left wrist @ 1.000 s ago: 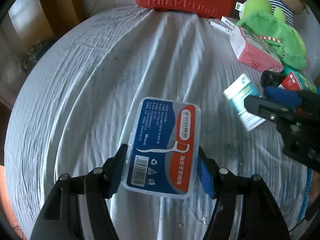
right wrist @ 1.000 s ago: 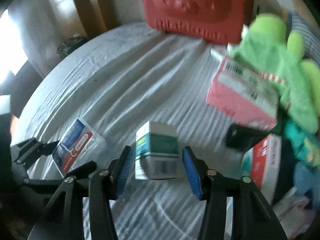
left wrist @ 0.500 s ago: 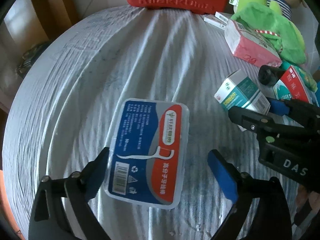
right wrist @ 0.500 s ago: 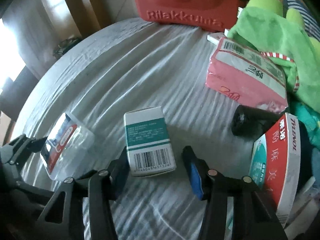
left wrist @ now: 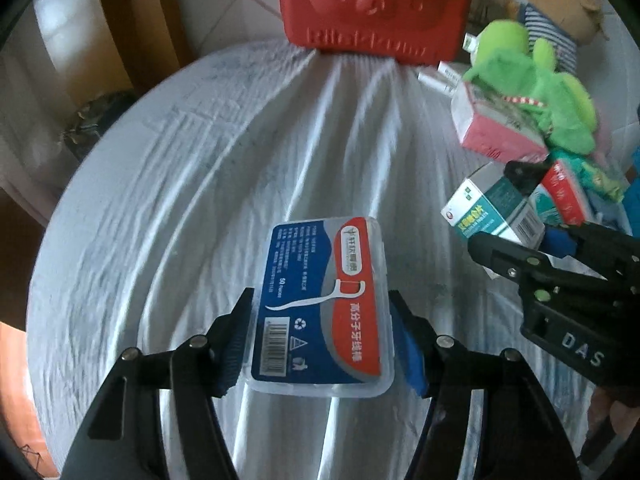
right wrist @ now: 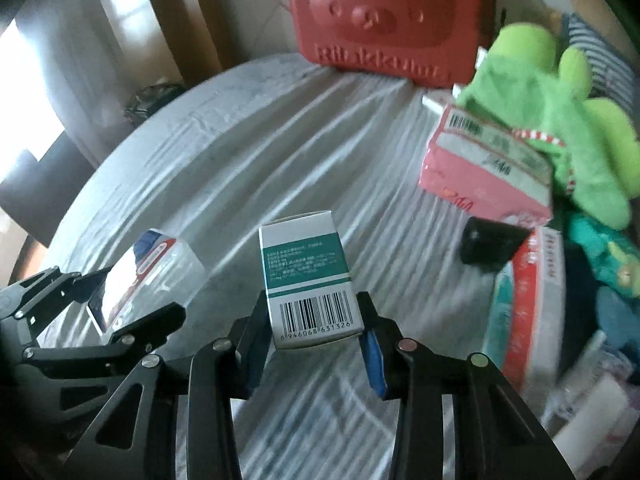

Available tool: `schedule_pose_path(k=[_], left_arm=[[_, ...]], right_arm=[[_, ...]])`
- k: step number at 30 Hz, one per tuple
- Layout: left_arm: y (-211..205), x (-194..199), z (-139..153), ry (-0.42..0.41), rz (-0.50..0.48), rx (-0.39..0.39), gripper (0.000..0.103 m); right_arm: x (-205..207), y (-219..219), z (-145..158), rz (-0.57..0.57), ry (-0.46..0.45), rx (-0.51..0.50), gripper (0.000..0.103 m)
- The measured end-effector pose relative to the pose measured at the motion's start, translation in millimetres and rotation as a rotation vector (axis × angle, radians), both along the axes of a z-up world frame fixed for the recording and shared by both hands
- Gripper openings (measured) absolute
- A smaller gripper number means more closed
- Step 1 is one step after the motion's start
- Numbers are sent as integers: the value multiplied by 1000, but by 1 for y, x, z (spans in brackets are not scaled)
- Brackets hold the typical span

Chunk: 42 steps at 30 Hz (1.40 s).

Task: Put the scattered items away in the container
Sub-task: 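Grasp the blue-and-red floss box with left tool while right tool grasps green-and-white box, then carry both boxes over the blue crate and open both tools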

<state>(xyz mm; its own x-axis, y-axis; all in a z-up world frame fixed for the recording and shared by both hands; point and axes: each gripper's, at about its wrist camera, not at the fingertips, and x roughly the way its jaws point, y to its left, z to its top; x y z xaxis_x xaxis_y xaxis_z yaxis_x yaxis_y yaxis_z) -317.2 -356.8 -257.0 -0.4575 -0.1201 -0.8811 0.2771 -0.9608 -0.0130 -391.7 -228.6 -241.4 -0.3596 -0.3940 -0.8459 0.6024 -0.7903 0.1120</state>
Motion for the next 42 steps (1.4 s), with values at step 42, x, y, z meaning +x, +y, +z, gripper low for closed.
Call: schedule_pose_path(k=[42], left_arm=[[566,70,308,506,-820,148,62]], right_arm=[[232,590,309,-744,586,33,40]])
